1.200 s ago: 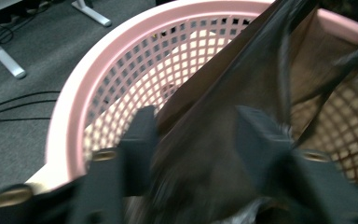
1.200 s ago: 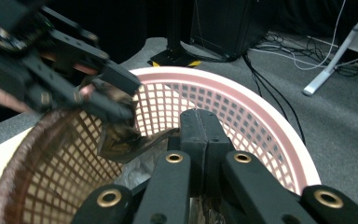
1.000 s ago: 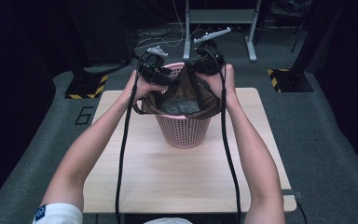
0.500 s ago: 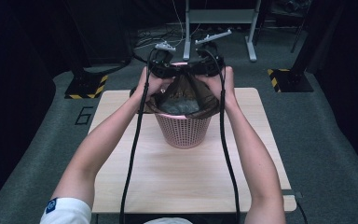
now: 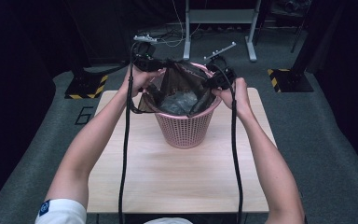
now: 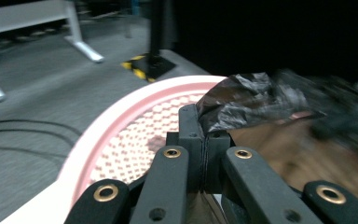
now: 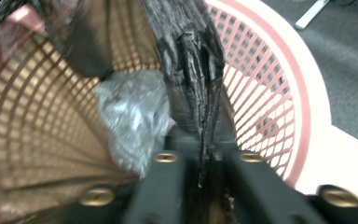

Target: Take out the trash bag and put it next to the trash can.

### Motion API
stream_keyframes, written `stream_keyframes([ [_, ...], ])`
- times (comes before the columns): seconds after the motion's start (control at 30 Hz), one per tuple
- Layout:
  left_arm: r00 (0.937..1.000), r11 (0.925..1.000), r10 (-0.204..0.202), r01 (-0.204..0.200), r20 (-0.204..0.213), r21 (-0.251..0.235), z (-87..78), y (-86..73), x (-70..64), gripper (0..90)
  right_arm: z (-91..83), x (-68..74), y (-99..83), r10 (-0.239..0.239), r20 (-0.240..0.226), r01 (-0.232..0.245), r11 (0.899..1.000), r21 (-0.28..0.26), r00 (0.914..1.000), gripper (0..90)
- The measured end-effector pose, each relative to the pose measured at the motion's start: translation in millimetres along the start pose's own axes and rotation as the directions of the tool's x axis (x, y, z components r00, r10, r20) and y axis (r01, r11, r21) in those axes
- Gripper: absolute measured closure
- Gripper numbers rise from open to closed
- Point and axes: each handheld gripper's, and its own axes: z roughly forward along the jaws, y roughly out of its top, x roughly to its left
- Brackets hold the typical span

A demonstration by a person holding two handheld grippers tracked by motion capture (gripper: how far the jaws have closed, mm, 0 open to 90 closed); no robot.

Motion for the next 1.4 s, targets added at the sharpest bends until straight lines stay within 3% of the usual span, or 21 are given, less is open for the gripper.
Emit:
stream_keyframes([
  [0.07, 0.9985, 0.9995, 0.028, -0.029, 0.048, 0.013, 0.3, -2.5, -5.9, 88.1, 1.3, 0.2, 2.5, 0.0, -0.002, 0.0, 1.0, -0.016, 1.0, 90.0],
  [0.13, 0.9944, 0.9973, 0.061, -0.064, 0.087, 0.035, 3.5, -5.4, -16.8, 82.7, 4.6, 5.9, 12.2, 0.007, -0.005, -0.008, 0.998, -0.068, 1.0, 90.0],
  [0.2, 0.993, 0.9966, 0.068, -0.072, 0.097, 0.04, 5.1, -6.1, -20.0, 77.1, 6.6, 11.2, 19.4, 0.004, -0.006, -0.004, 0.995, -0.1, 1.0, 90.0],
  [0.23, 0.9896, 0.995, 0.077, -0.084, 0.121, 0.054, 8.7, -6.7, -26.5, 71.2, 7.3, 13.6, 22.8, -0.001, -0.009, 0.0, 0.993, -0.116, 1.0, 90.0],
  [0.3, 0.9891, 0.9933, 0.079, -0.089, 0.125, 0.075, 12.6, -6.2, -31.5, 50.5, 8.2, 18.2, 29.3, 0.004, -0.008, -0.005, 0.99, -0.144, 1.0, 90.0],
  [0.4, 0.9878, 0.9932, 0.079, -0.09, 0.134, 0.075, 14.6, -6.0, -35.3, 28.2, 9.0, 22.6, 36.4, 0.005, -0.004, -0.005, 0.984, -0.178, 1.0, 90.0],
  [0.43, 0.9823, 0.9921, 0.087, -0.101, 0.166, 0.076, 16.0, -5.6, -38.8, 21.4, 9.2, 24.0, 38.1, 0.009, -0.004, -0.01, 0.983, -0.185, 0.9999, 90.0],
  [0.47, 0.9823, 0.9921, 0.087, -0.101, 0.166, 0.076, 16.0, -5.6, -38.8, 15.4, 9.2, 24.0, 38.1, 0.009, -0.004, -0.01, 0.983, -0.185, 0.9999, 90.0],
  [0.57, 0.988, 0.9898, 0.095, -0.107, 0.122, 0.094, 21.0, -4.0, -46.4, 15.1, 9.3, 29.5, 43.3, 0.018, -0.003, -0.019, 0.977, -0.213, 0.9998, 90.0],
  [0.7, 0.9921, 0.9864, 0.116, -0.121, 0.049, 0.112, 28.4, -4.4, -50.4, 17.1, 6.1, 36.8, 47.4, 0.039, -0.053, -0.051, 0.966, -0.253, 0.9978, 90.0],
  [0.73, 0.9921, 0.9864, 0.116, -0.121, 0.049, 0.112, 28.4, -4.4, -50.4, 25.8, 5.1, 38.9, 47.9, 0.035, -0.06, -0.049, 0.965, -0.257, 0.9976, 90.0],
  [0.83, 0.9918, 0.986, 0.128, -0.125, -0.012, 0.11, 32.6, -7.1, -49.2, 52.2, 1.4, 42.7, 46.5, 0.034, -0.089, -0.057, 0.963, -0.263, 0.9954, 90.0],
  [0.9, 0.9913, 0.9876, 0.131, -0.13, -0.006, 0.087, 31.6, -8.1, -45.2, 70.2, -1.8, 41.3, 43.8, 0.038, -0.108, -0.066, 0.961, -0.267, 0.9934, 90.0],
  [1.03, 0.989, 0.9868, 0.148, -0.147, -0.008, 0.068, 28.1, -6.8, -43.6, 88.2, -6.1, 33.6, 35.6, 0.028, -0.117, -0.058, 0.964, -0.258, 0.9928, 89.4],
  [1.1, 0.9834, 0.982, 0.18, -0.178, -0.022, 0.062, 21.8, -4.8, -44.4, 89.3, -6.6, 27.2, 29.6, 0.023, -0.127, -0.053, 0.969, -0.242, 0.9917, 78.3],
  [1.17, 0.9795, 0.9783, 0.201, -0.2, -0.009, 0.054, 15.8, -2.7, -43.6, 89.4, -5.6, 20.0, 24.3, 0.012, -0.139, -0.041, 0.978, -0.206, 0.9903, 62.0],
  [1.2, 0.9795, 0.9783, 0.201, -0.2, -0.009, 0.054, 15.8, -2.7, -43.6, 89.5, -5.6, 20.0, 24.3, 0.012, -0.139, -0.041, 0.978, -0.206, 0.9903, 62.0],
  [1.23, 0.9801, 0.9788, 0.199, -0.198, -0.002, 0.052, 12.6, -0.9, -43.8, 89.5, -1.7, 14.3, 20.8, -0.013, -0.171, -0.013, 0.989, -0.149, 0.9852, 47.7],
  [1.27, 0.9786, 0.9777, 0.205, -0.206, 0.009, 0.042, 9.2, 1.5, -44.0, 89.5, -1.7, 14.3, 20.8, -0.013, -0.171, -0.013, 0.989, -0.149, 0.9852, 47.7],
  [1.3, 0.975, 0.9748, 0.221, -0.221, 0.027, 0.028, 2.1, 7.7, -45.5, 89.4, 4.7, 12.3, 18.5, -0.018, -0.162, 0.0, 0.994, -0.107, 0.9866, 34.3],
  [1.4, 0.9693, 0.9714, 0.237, -0.237, 0.065, -0.001, -8.3, 17.6, -50.9, 89.4, 15.4, 13.2, 18.2, -0.029, -0.172, 0.017, 0.998, -0.068, 0.9846, 26.9],
])
